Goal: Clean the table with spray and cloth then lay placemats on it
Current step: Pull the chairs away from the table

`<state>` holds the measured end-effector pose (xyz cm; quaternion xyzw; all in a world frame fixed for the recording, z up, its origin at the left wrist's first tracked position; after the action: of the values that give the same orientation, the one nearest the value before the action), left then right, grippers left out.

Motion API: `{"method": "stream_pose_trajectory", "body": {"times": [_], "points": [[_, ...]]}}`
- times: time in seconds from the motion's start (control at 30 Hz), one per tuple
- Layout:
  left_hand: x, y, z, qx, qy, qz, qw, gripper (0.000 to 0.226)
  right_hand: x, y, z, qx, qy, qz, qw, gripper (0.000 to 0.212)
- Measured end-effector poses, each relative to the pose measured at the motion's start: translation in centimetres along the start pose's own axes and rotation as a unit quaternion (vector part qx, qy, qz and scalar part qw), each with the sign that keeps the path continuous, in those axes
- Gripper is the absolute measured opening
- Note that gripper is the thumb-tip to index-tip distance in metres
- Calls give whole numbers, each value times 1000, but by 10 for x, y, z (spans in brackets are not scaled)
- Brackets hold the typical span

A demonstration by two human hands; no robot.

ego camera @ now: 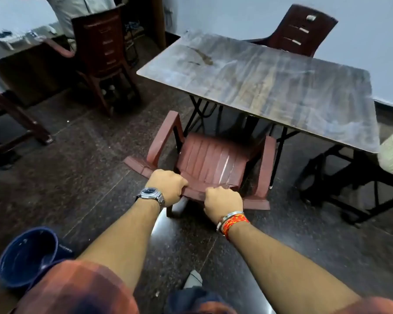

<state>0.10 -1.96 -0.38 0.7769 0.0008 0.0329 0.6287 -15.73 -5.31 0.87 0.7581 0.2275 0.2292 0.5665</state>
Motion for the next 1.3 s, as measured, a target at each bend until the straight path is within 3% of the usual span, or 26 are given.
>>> {"method": "stream_pose_trajectory", "body": {"times": [0.2, 0.57, 0.8, 1.3], "points": [[51, 9, 37, 52, -63, 17, 996, 36, 14, 3, 42, -17, -16, 0, 1000, 23], [68, 17, 75, 39, -163, 80, 983, 27, 9, 11, 60, -20, -85, -12, 996, 23], [79, 19, 97, 27, -182, 81, 980, 18, 10, 14, 79, -13, -115, -16, 993, 24], [64, 37, 164, 17, -183, 55, 981, 23, -40, 32, 130, -6, -142, -33, 989, 23]]}}
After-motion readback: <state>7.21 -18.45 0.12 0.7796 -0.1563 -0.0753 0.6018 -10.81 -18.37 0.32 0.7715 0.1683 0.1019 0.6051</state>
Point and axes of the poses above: each hand's wrist, its own z-axis towards the middle knuckle, its own y-axis out of the back of the hand, x = y × z, the point moved 2 cm from there along z, towards the middle knuckle, and after that the axes turned 1 degree about x, right-handed, at the moved point
